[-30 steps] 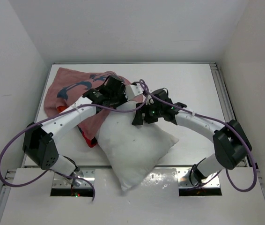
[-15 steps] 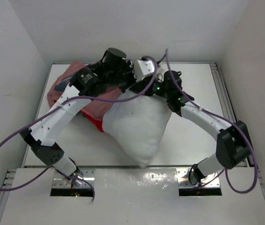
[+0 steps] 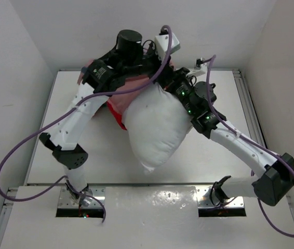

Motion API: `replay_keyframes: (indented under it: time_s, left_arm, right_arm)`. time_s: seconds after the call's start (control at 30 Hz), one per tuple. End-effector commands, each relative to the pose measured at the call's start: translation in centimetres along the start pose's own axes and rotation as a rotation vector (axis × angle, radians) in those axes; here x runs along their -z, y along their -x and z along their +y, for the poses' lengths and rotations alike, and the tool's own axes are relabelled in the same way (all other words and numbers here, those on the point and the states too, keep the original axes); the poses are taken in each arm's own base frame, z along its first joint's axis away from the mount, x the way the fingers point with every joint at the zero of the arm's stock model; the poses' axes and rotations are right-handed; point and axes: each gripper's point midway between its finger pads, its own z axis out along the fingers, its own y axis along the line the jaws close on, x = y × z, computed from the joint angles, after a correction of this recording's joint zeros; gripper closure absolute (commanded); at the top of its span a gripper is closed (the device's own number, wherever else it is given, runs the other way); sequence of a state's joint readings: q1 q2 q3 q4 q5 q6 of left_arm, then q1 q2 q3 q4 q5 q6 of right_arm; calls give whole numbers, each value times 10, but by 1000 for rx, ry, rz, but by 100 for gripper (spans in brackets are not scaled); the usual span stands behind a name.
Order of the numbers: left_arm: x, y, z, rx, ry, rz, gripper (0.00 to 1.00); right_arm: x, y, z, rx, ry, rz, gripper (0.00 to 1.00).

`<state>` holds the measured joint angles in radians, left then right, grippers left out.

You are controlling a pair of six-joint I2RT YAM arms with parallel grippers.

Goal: Put the pillow into the pillowcase

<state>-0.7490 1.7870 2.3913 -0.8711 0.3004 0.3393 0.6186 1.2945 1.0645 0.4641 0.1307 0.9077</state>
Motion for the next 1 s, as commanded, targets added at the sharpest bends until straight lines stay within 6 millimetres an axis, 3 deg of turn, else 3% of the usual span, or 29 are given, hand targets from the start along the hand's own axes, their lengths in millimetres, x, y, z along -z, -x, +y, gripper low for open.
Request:
replay_keyframes:
  time_s: [0.0, 0.07, 0.1, 0.13, 0.2, 0.23, 0.27, 0.3, 0.33, 0.37, 0.43, 0.47, 0.5, 0.53, 0.57, 0.6, 0.77, 0.87, 0.9, 0.97]
  left_arm:
    - [9, 85, -90, -82, -301, -282, 100]
    - [11, 77, -111, -87, -362, -249, 100]
    - [11, 72, -113, -84, -368, -235, 100]
    - [9, 63, -109, -71, -346, -208, 100]
    - [8, 56, -96, -37, -301, -187, 100]
    - [4, 40, -70, -8, -202, -146, 100]
    - [-1, 26, -55, 8, -135, -108, 100]
    - [-4, 12, -40, 4, -68, -72, 100]
    - [-9, -25, -10, 10, 73, 18, 100]
    - [-11, -48, 5, -1, 137, 74, 100]
    - [-10, -93, 30, 14, 237, 180, 100]
    - [-16, -126, 26, 43, 227, 252, 100]
    - [-15, -141, 29, 64, 234, 277, 100]
    - [-19, -156, 24, 83, 215, 288, 100]
    - [-20, -167, 18, 92, 203, 312, 100]
    - [-23, -170, 16, 94, 197, 309, 100]
    - [-43, -199, -20, 156, 86, 352, 100]
    - [-54, -198, -31, 171, 55, 352, 100]
    - [-56, -195, -33, 173, 46, 346, 100]
    - [-62, -194, -39, 170, 29, 347, 100]
  right_arm:
    - [-15, 34, -34, -80, -162, -213, 100]
    - [-22, 48, -54, -100, -240, -268, 100]
    - [-26, 44, -65, -85, -280, -249, 100]
    - [-40, 47, -71, -65, -303, -246, 100]
    - [-48, 24, -100, -7, -407, -125, 100]
    - [-66, 16, -105, 3, -410, -62, 93]
    - [-71, 1, -109, 1, -369, 77, 81]
    - [-63, -26, -126, 21, -404, 231, 68]
    - [-69, -40, -132, 23, -385, 322, 53]
    - [-51, -64, -135, 2, -340, 509, 24]
    - [-28, -85, -150, -18, -360, 651, 17]
    - [-7, -87, -159, -4, -382, 713, 9]
    - [6, -91, -161, -3, -377, 747, 3]
    - [39, -99, -176, -6, -420, 799, 1]
    - [42, -88, -172, 5, -412, 783, 1]
    - [58, -91, -178, -2, -433, 804, 1]
    - [108, -43, -189, 18, -517, 749, 1]
    - [134, -27, -188, 13, -573, 765, 1]
    - [140, -15, -189, -30, -577, 753, 1]
    - [158, -9, -187, -125, -626, 769, 1]
